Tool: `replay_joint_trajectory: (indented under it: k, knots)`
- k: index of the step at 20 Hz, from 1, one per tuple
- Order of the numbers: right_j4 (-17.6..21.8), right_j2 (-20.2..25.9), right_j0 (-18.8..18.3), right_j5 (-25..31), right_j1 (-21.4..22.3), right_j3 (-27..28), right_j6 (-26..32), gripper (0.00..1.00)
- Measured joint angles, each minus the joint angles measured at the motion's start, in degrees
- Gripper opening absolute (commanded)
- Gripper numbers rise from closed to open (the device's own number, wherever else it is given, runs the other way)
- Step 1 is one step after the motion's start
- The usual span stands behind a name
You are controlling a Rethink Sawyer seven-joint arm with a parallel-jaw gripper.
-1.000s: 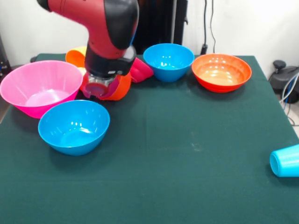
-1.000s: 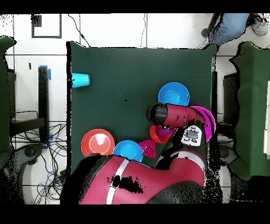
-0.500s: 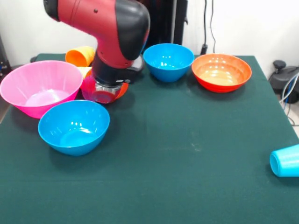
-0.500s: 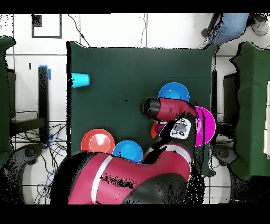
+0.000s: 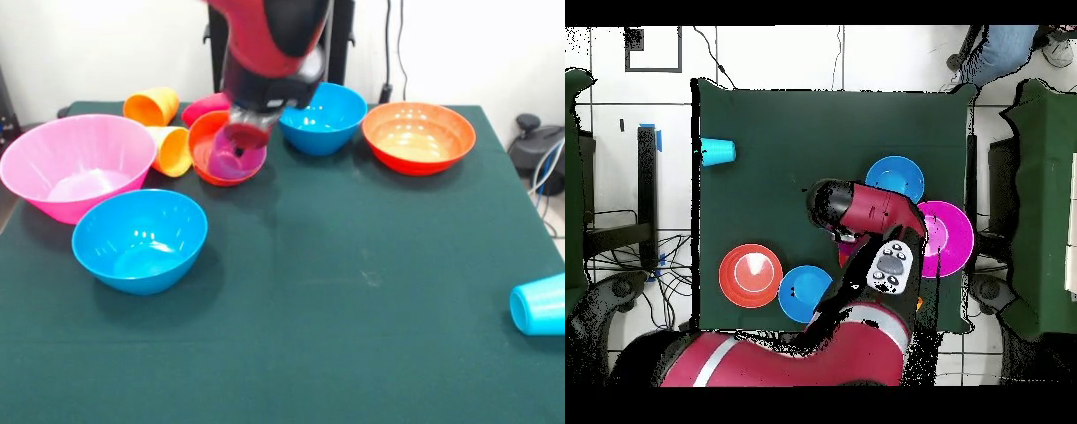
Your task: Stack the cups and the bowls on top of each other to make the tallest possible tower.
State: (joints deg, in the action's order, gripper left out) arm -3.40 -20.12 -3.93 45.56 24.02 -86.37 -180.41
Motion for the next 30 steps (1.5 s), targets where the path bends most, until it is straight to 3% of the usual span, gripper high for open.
replay_joint_trajectory:
  k: [4, 11, 17, 22, 27, 30]
  knots:
    - [-3.9, 0.1, -0.1, 1.5, 3.6, -4.7, 0.0, 0.0]
    - [-3.9, -1.9, 0.0, 0.3, 6.6, -11.3, 0.0, 0.0]
    - [-1.2, -4.2, -0.5, -7.9, 4.1, -14.4, 0.0, 0.0]
    - [1.0, -6.1, -0.9, -16.7, -1.2, -14.5, 0.0, 0.0]
    - [2.3, -7.7, -0.8, -17.2, -2.8, -14.5, 0.0, 0.0]
    - [5.3, -7.6, -1.7, -17.2, -0.3, -15.3, 0.1, 0.0]
